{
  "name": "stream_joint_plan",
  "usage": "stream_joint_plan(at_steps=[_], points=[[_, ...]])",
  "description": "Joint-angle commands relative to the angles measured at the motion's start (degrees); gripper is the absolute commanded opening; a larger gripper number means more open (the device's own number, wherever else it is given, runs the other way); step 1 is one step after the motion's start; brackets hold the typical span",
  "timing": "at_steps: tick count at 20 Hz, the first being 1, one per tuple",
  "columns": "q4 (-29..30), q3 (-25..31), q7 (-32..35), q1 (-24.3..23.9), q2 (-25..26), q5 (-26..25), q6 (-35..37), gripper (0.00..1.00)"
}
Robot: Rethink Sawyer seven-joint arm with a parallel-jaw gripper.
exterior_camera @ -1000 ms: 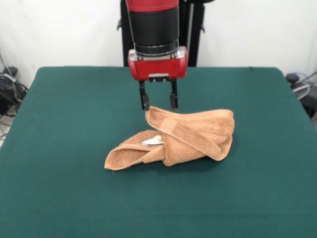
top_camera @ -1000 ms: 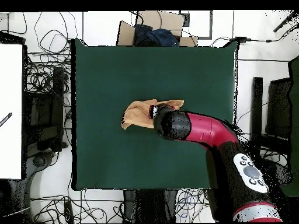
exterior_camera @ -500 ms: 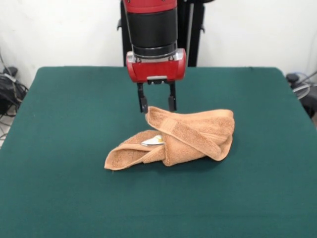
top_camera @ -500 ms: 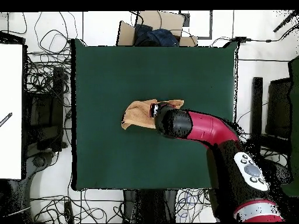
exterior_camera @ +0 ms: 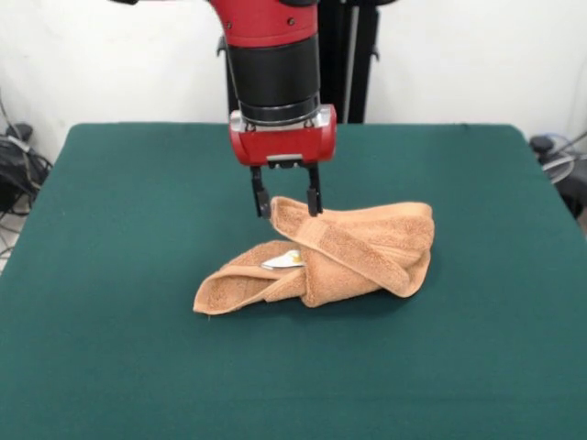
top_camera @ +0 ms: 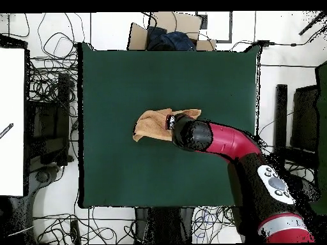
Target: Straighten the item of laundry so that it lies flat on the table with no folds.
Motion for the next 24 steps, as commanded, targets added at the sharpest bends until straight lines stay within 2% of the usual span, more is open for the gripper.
stream_joint_plan(at_steps=[1,11,14,16,24], points=[[-0.70,3.53,-1.47,-1.16,1.44,-3.13,2.99,1.00],[-1.80,3.89,-1.57,-1.59,3.49,-3.57,2.44,1.00],[-4.61,2.62,-1.49,0.56,7.88,-5.05,1.07,1.00],[-4.36,2.48,-0.44,0.97,9.90,-5.47,-1.27,1.00],[-3.93,2.06,0.30,1.78,7.32,-7.05,0.05,1.00]])
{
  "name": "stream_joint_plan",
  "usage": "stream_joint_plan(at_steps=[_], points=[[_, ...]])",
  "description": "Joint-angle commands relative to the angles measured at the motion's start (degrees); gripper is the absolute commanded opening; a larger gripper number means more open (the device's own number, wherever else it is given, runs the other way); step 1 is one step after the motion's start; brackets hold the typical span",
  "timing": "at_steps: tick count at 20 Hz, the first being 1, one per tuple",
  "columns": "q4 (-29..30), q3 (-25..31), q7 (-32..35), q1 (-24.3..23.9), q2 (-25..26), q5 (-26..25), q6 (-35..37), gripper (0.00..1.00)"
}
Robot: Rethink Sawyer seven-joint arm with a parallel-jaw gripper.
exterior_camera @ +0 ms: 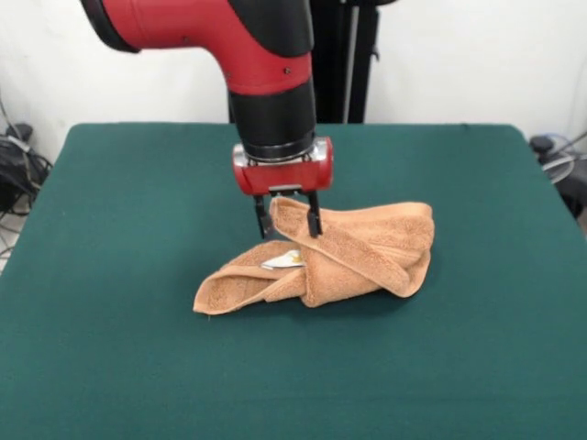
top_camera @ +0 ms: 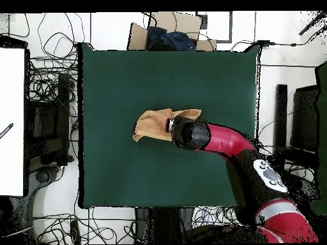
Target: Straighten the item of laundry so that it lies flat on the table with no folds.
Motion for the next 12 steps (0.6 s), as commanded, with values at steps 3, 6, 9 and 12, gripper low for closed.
stream_joint_plan(at_steps=[3,6,9,12], points=[[-1.23,2.04,0.26,2.36,-0.07,-5.02,-0.70,1.00],[-0.76,1.71,0.92,2.78,-1.28,-5.56,-0.66,1.00],[-1.44,2.61,-0.32,2.30,-1.30,-6.51,-0.46,1.00],[-1.88,2.99,-0.79,2.19,-1.15,-6.75,-0.14,0.00]])
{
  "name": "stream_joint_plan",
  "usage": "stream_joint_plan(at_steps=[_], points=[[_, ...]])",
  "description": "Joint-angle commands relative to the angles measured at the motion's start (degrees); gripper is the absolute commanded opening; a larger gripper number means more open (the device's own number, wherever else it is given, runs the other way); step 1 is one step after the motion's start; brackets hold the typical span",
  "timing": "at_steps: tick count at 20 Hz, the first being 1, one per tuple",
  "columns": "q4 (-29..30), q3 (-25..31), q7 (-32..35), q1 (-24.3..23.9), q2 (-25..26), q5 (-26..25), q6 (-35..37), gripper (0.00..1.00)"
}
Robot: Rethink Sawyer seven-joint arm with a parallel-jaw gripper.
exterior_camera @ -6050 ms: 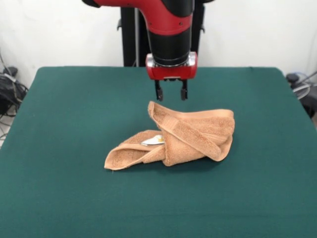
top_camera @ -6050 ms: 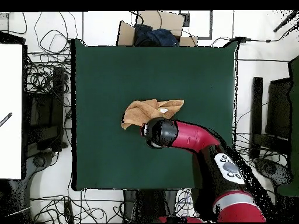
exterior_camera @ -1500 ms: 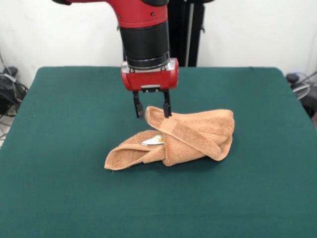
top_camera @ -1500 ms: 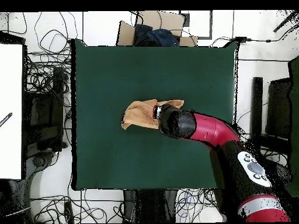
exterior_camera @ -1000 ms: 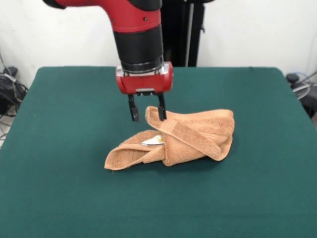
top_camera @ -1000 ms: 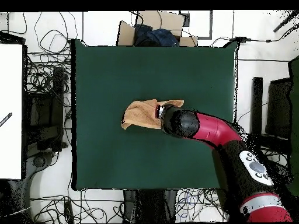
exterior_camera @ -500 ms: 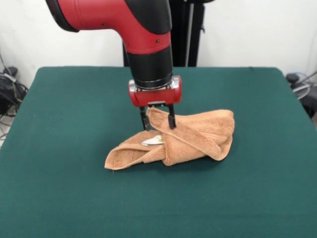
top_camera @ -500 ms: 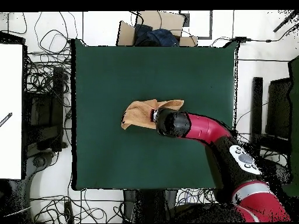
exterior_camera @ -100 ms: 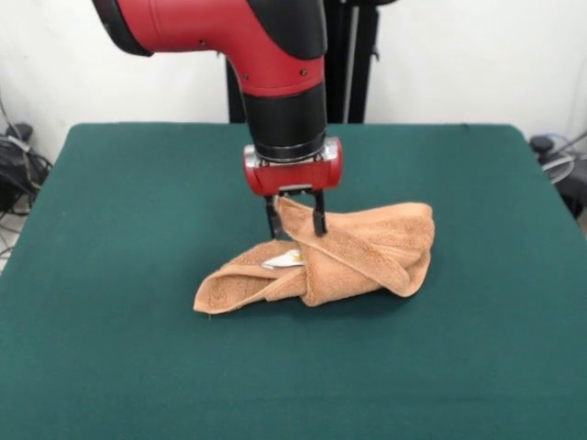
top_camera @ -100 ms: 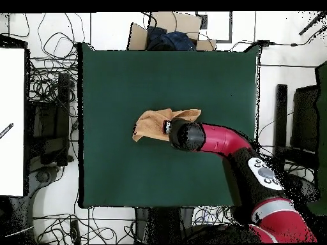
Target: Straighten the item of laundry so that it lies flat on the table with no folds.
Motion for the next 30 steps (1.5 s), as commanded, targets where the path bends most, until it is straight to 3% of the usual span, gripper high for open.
stream_joint_plan(at_steps=[1,10,16,19,23,30], points=[[-1.95,3.13,-0.97,1.02,-0.49,-4.03,-0.05,0.00],[-3.19,2.04,-1.49,2.52,-1.45,-7.14,-0.35,0.00],[-4.00,1.55,-0.45,3.27,-1.38,-6.61,3.16,0.00],[-1.10,1.56,1.22,2.67,-3.61,-5.50,3.33,0.00],[3.94,3.22,1.59,1.39,-10.88,-0.70,10.39,0.00],[6.98,4.44,1.89,0.29,-12.61,0.62,9.17,0.00]])
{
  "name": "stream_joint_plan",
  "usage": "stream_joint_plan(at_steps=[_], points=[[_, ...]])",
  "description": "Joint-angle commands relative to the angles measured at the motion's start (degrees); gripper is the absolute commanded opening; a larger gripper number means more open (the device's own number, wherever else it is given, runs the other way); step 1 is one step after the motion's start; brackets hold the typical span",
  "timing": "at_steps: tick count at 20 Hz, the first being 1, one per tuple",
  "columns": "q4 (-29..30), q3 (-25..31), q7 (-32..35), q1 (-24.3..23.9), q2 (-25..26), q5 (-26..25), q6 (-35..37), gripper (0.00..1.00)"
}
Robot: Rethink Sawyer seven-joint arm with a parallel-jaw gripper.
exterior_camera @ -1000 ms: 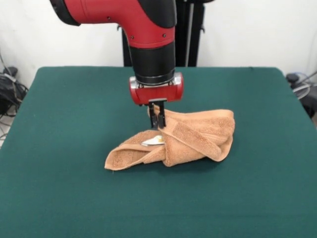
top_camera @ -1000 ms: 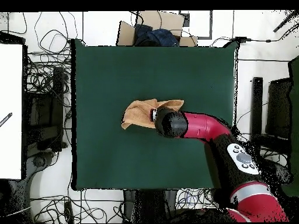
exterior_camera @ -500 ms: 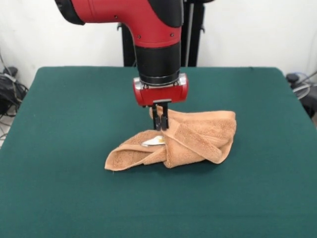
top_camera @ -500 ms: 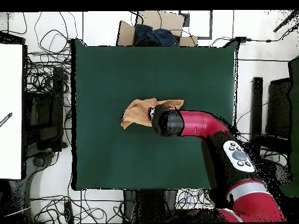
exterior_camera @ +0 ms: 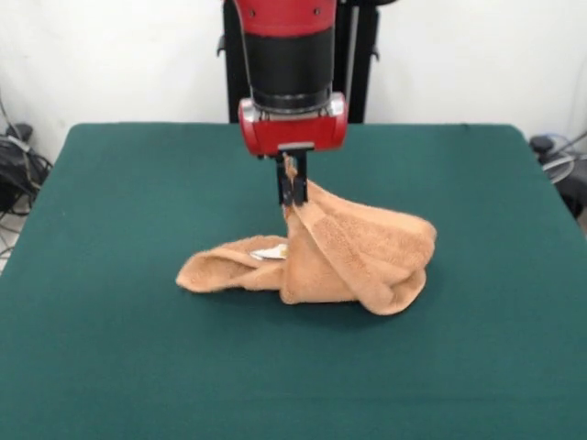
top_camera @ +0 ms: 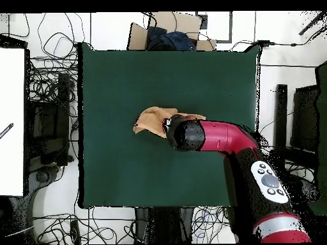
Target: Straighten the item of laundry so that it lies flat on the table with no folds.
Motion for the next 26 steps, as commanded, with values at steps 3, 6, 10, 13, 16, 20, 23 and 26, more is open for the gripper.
stream_joint_plan(at_steps=[3,6,10,13,16,20,23,26], points=[[7.71,3.84,2.56,-1.01,-6.95,3.10,4.50,0.00],[9.61,3.16,3.07,-0.72,-10.45,4.07,5.41,0.00],[10.46,2.82,1.79,-0.85,-14.48,5.73,8.98,0.00],[11.26,3.34,0.46,-1.60,-17.08,7.60,11.56,0.00],[10.86,3.13,-0.18,-1.41,-18.45,8.08,12.91,0.00],[11.22,2.70,-0.17,-1.08,-20.22,8.65,13.78,0.00],[11.19,2.61,-0.14,-1.02,-20.72,8.85,14.23,0.00],[11.19,2.51,0.06,-0.93,-20.85,8.73,14.11,0.00]])
